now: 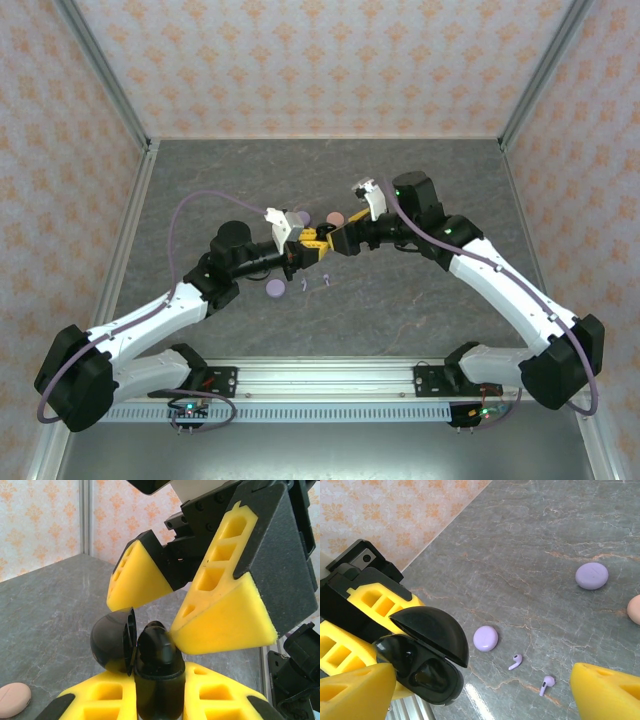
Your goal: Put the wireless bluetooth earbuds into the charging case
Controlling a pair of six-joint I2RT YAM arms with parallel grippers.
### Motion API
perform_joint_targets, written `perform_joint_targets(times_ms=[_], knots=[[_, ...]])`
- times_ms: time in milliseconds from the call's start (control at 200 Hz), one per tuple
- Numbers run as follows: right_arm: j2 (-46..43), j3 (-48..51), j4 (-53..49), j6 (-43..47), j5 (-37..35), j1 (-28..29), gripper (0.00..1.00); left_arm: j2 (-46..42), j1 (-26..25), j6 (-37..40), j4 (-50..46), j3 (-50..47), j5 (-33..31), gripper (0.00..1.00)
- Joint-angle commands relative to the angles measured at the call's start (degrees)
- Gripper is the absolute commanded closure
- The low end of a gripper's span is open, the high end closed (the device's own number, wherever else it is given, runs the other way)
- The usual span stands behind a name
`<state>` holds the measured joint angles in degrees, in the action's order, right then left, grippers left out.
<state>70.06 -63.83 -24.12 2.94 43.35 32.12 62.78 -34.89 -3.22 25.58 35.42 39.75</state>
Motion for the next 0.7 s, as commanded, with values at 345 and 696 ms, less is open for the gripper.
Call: perform_joint_targets(times_ms=[345,696], knots=[[-1.9,0.7,4.0,-3.4,1.5,-0.1,0.08,-1.1,-0.3,-0.4,2.2,-0.3,-0.1,1.0],[-4.9,5.7,12.8,-12.8,14.0,-4.3,0.1,-2.8,-0.3,-1.1,3.7,-1.6,0.1,1.0]])
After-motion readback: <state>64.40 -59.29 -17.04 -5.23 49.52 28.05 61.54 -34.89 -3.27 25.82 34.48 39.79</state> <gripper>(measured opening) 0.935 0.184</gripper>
